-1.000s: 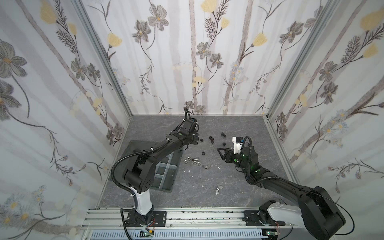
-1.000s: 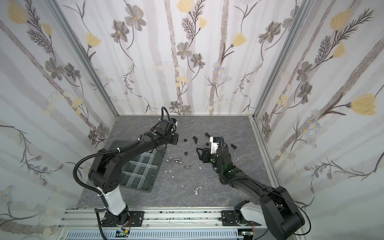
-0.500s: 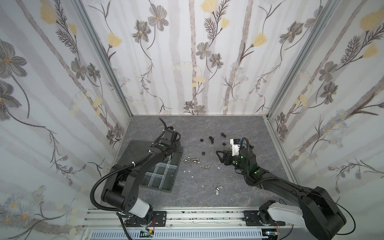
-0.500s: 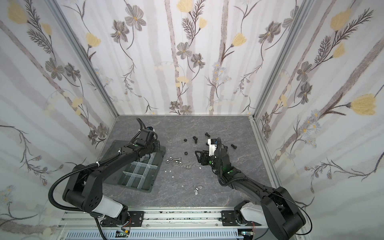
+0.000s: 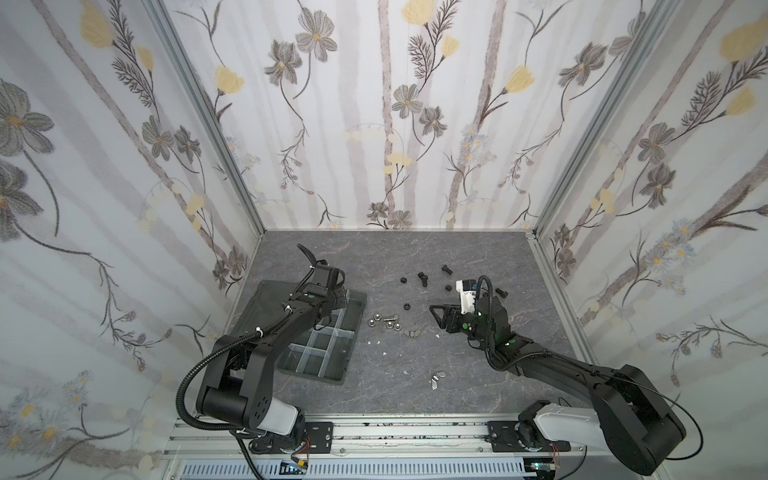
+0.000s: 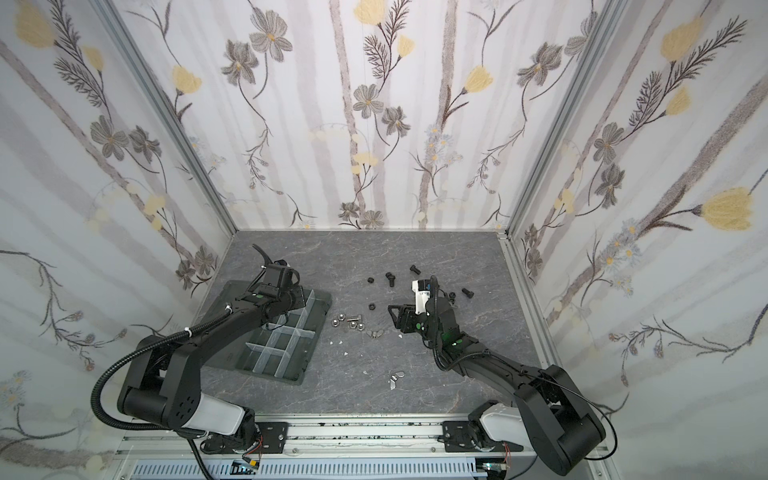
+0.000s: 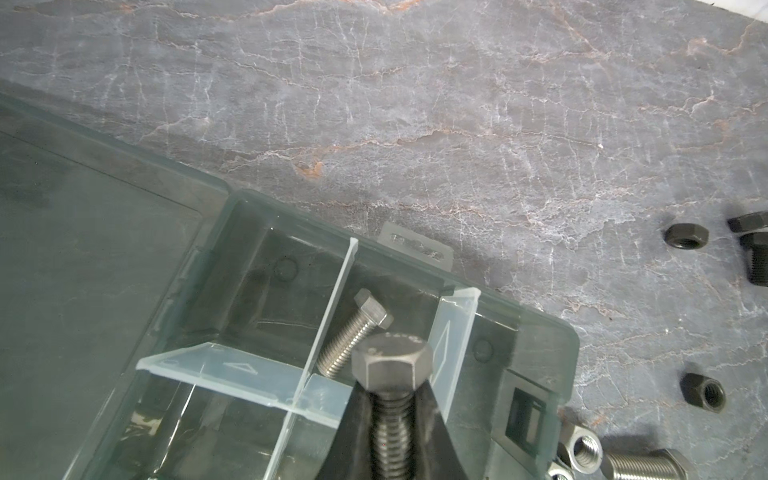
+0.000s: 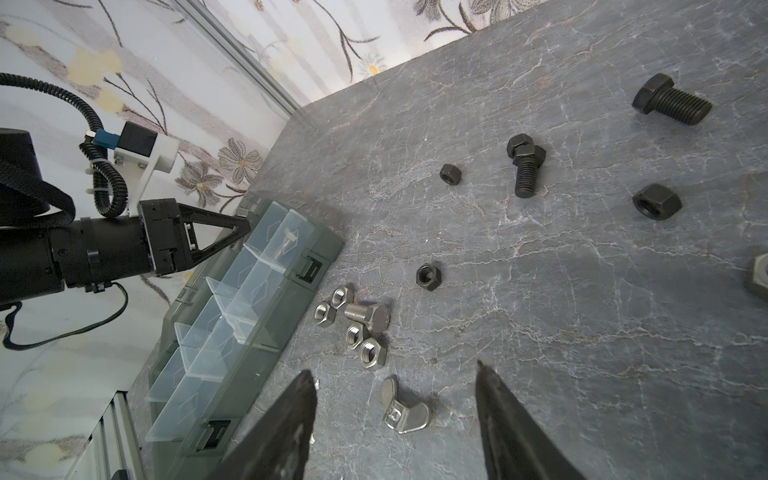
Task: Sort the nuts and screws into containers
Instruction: 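Carry the silver bolt into an organizer compartment and open the left gripper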
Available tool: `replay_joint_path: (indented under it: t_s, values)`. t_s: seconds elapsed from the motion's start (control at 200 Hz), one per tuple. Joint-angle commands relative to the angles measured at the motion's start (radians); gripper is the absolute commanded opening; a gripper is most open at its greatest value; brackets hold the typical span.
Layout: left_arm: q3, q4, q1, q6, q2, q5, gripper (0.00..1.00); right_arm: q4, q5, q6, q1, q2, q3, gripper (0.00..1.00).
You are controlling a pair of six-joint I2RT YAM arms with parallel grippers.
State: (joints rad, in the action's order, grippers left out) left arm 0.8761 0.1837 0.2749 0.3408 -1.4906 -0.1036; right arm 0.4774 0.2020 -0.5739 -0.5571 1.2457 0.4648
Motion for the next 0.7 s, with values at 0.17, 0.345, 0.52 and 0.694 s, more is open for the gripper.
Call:
replay_joint_path:
  t_s: [0.17,0.345,0.52,0.694]
  values:
    - [0.052,-0.043,-0.015,0.014,-0.071,0.02,0.12,0.045,-0.006,0.011,-0.002,0.014,-0.01,0.62]
    - [0.078,-0.052,-0.016,0.017,-0.115,0.035,0.2,0.048,-0.007,0.018,-0.001,0.025,-0.008,0.62]
    - [0.09,-0.049,-0.017,0.016,-0.126,0.035,0.33,0.031,-0.019,0.029,-0.001,0.013,-0.004,0.63]
    - [0.093,-0.045,-0.013,0.018,-0.086,0.053,0.47,-0.009,-0.042,0.035,-0.001,-0.013,0.008,0.64]
